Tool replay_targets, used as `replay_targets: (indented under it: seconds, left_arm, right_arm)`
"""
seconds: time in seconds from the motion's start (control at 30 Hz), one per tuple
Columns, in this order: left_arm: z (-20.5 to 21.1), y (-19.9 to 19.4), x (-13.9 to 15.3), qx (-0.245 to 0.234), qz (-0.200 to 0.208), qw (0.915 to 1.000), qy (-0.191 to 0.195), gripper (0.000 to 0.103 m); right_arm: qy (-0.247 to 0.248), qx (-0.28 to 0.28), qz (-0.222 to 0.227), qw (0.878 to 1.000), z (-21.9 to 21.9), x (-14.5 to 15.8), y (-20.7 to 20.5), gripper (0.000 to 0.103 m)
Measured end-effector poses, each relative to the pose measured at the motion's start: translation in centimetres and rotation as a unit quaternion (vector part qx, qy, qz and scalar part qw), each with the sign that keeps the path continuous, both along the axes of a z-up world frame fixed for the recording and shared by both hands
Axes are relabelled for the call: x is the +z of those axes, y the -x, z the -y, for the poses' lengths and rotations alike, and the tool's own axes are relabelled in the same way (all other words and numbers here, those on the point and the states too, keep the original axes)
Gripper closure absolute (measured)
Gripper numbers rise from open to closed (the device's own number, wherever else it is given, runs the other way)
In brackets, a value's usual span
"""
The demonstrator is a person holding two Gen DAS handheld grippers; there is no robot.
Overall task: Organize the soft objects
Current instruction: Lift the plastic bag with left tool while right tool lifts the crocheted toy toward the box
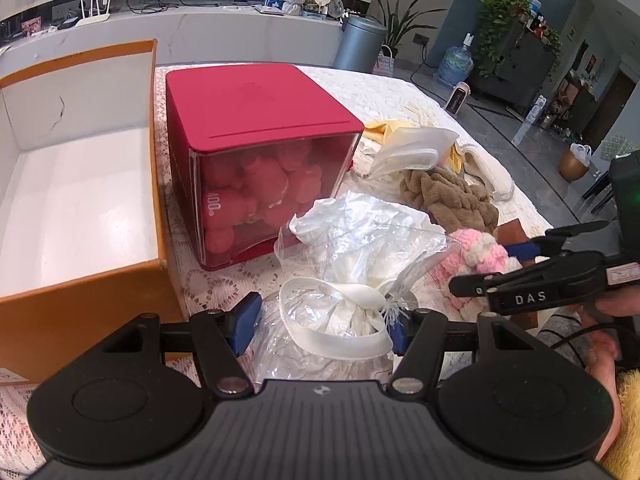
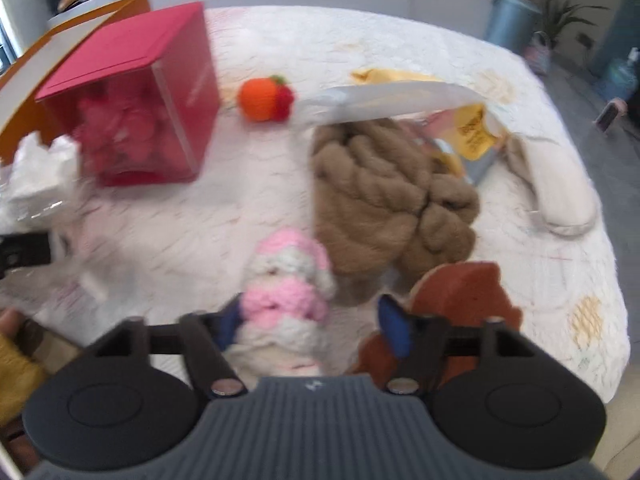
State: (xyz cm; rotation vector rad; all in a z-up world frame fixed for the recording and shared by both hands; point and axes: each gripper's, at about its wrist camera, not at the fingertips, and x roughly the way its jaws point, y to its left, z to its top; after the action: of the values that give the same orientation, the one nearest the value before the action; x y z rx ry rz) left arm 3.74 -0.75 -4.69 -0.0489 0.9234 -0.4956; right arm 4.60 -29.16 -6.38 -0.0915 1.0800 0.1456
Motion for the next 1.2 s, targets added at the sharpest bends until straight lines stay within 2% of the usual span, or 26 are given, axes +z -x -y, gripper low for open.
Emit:
replay_targets:
  seconds: [0.03,0.1,0.17,0.27,0.43,0.53,0.63,0.7,0.8,0.9,1.07,1.2]
  left_arm:
    - [0.1,-0.1,-0.1,-0.001,-0.002,1.0000,-0.002,0.032]
    - [0.3,-0.2,-0.2,-0.003,-0.004,1.0000,-0.005,0.032]
    - [0.3,-0.2,-0.2,-0.005,-0.004,0.9999,-0.008,0.032]
    - [0.0,0.0,0.0,-0.002,-0.002,1.0000,0.003,0.032]
    - [-1.1,0.6,2.0,-0.008,0.023,0.9975,0.066,0.032]
    - [-1.9,0.9,2.8,-0.007,0.031,0.9953,0.091,0.032]
    - [-2.7,0.6,3.2,0.003,0.026,0.9933,0.112,0.032]
    - [-3.5,0.3,3.8,0.016,0.026,0.9917,0.125,0.032]
    - [-5.2,0.5,5.1,0.060,0.050,0.9884,0.130,0.032]
    - [-7.4,1.1,6.6,0.094,0.077,0.9848,0.124,0.032]
    - [-9.7,1.9,7.9,0.160,0.111,0.9796,0.051,0.032]
    - [-11.6,1.8,7.4,0.206,0.101,0.9729,0.029,0.032]
  right_arm:
    - [-0.002,0.004,-0.002,1.000,0.3,-0.1,-0.2,0.030]
    - [-0.007,0.012,-0.011,1.000,0.4,-0.5,-0.5,0.038]
    - [-0.007,0.020,-0.011,1.000,0.3,-0.6,-0.6,0.070]
    - [-0.008,0.042,0.005,0.999,0.0,-0.1,-0.1,0.071]
    - [-0.004,0.065,0.025,0.998,0.2,2.0,0.8,0.071]
    - [-0.014,0.053,0.034,0.998,1.8,3.8,1.6,0.071]
    - [-0.020,0.039,0.055,0.998,3.6,6.2,2.6,0.071]
    - [-0.007,0.025,0.077,0.997,4.1,8.3,3.4,0.071]
    - [0.012,0.014,0.119,0.993,3.6,11.5,4.3,0.071]
    - [-0.014,0.040,0.156,0.987,1.6,14.7,5.1,0.071]
    - [-0.057,0.117,0.203,0.971,-5.0,18.9,5.3,0.070]
    - [-0.094,0.184,0.213,0.955,-11.1,20.4,4.5,0.070]
